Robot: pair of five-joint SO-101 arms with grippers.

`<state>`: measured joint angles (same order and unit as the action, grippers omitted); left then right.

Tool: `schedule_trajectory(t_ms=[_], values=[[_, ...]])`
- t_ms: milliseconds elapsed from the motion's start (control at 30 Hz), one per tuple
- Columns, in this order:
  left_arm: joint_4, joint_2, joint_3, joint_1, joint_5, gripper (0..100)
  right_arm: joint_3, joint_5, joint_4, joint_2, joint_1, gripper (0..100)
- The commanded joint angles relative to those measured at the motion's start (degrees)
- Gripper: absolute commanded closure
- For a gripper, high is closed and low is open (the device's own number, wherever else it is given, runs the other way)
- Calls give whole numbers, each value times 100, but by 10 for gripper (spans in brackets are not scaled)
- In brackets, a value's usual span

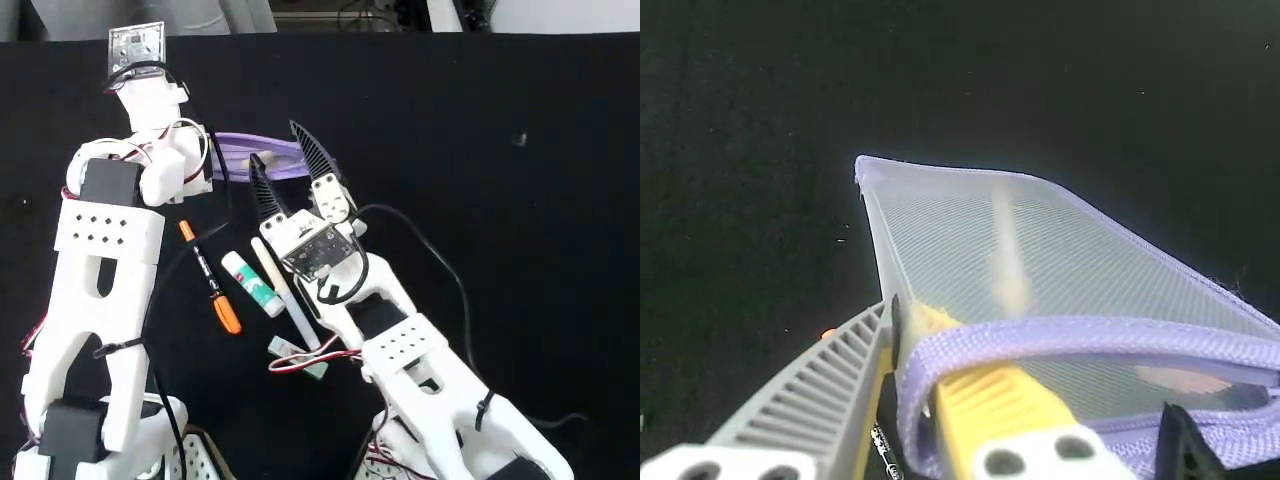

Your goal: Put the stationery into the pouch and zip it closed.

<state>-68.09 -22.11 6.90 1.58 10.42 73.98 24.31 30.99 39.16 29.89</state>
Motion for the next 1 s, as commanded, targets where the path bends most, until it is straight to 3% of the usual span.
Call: schedule_trajectory(t_ms=[0, 67, 233, 500, 733, 967], values=[[26, -26, -330, -286, 70, 972, -171, 53, -53, 391, -70, 800], [53, -26, -338, -497, 62, 972, -303, 62, -624, 769, -97, 801], [246, -26, -347, -1059, 53, 972, -1578, 18, -3420, 1473, 44, 801], [563, -26, -321, -1754, 53, 972, -3574, -730, -6708, 901, 343, 801], [686, -26, -321, -2149, 53, 972, -3855, -800, -7877, 40, 352, 801], [695, -26, -356, -2202, 53, 972, -3916, -1292, -7763, -1666, 510, 801]])
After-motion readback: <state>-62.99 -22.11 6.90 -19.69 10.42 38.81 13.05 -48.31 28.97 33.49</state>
